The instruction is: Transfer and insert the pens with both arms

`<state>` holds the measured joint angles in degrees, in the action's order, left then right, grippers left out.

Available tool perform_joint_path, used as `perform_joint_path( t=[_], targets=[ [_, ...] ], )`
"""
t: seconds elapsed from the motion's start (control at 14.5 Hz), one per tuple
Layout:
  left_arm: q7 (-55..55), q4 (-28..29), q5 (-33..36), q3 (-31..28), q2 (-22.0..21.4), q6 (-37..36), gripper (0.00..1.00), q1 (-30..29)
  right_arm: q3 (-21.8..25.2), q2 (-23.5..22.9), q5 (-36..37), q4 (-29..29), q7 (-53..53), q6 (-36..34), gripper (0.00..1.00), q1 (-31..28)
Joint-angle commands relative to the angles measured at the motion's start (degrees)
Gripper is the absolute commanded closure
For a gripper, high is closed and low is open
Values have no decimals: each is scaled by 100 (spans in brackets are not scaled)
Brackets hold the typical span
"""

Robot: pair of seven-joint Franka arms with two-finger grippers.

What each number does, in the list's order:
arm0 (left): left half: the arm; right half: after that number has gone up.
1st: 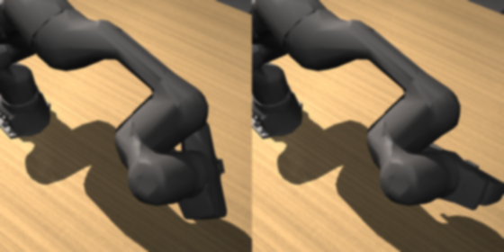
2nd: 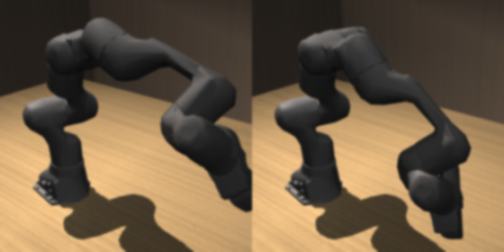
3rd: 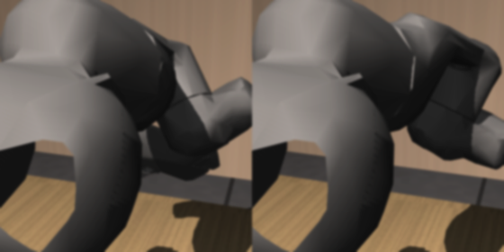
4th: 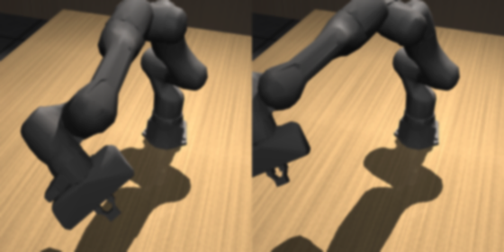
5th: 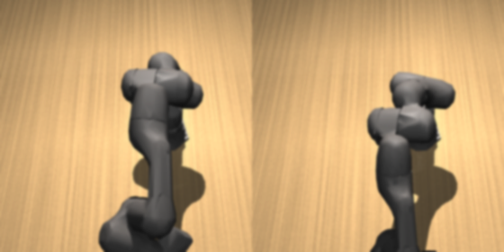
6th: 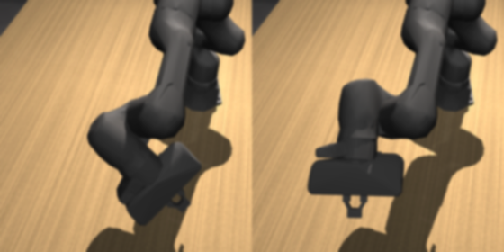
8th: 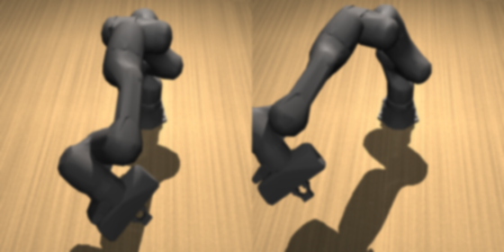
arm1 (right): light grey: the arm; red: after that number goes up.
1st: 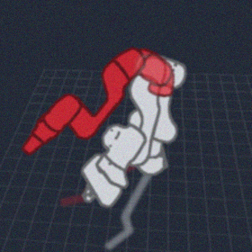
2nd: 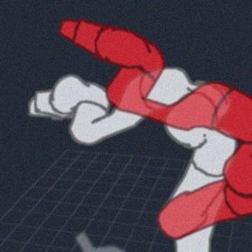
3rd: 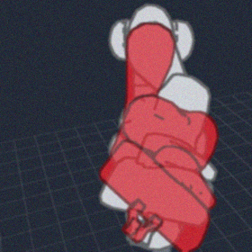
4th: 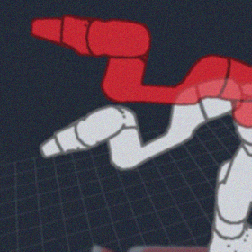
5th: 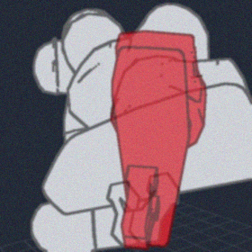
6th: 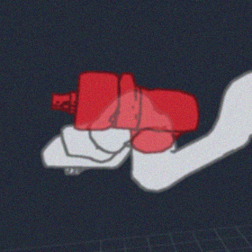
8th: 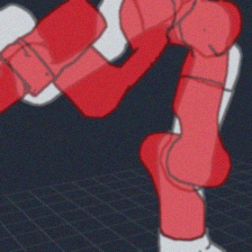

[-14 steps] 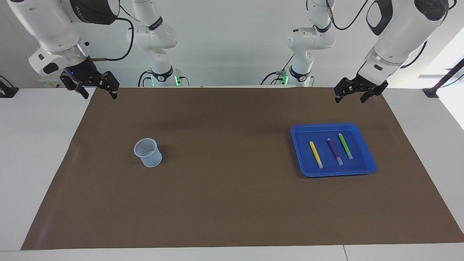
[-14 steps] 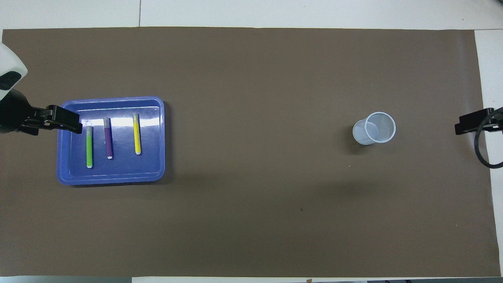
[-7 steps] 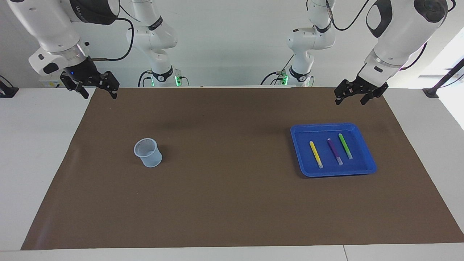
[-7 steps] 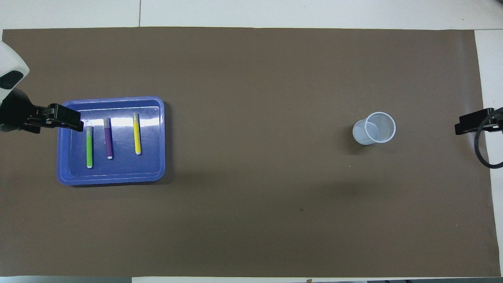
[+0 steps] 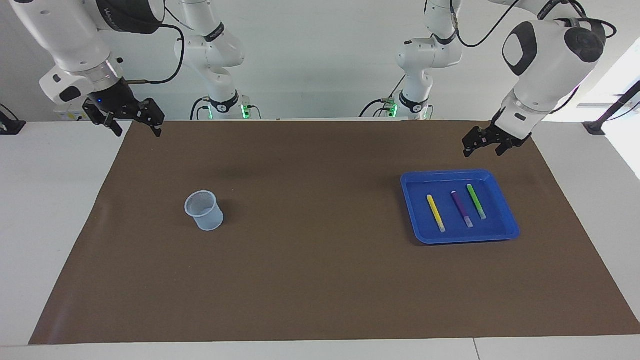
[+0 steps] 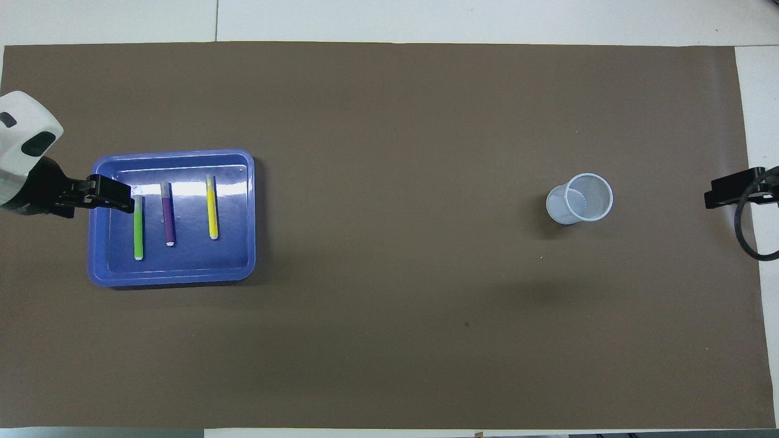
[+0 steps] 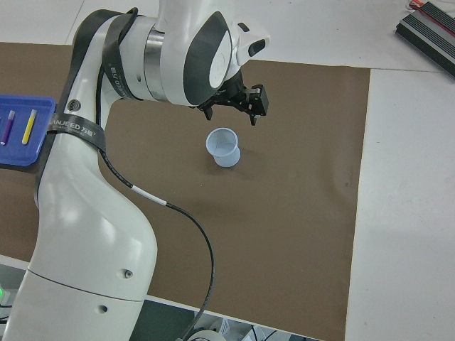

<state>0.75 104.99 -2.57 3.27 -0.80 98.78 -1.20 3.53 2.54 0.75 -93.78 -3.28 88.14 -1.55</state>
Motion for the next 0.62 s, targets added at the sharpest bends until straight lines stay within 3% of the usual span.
perform_joint_path(
  t=[0.0, 0.34, 0.55],
  targets=[
    [-504, 748, -50, -2, 9, 798, 0, -319, -2, 45, -14, -53, -102, -16, 0, -20],
    [-1138, 1716, -50, -11, 501, 2450, 0, -837, -2, 45, -14, -53, -102, -16, 0, -20],
    [-1173, 1875, -50, -11, 861, 3032, 4, -882, -2, 45, -14, -53, -102, -16, 0, -20]
  ],
)
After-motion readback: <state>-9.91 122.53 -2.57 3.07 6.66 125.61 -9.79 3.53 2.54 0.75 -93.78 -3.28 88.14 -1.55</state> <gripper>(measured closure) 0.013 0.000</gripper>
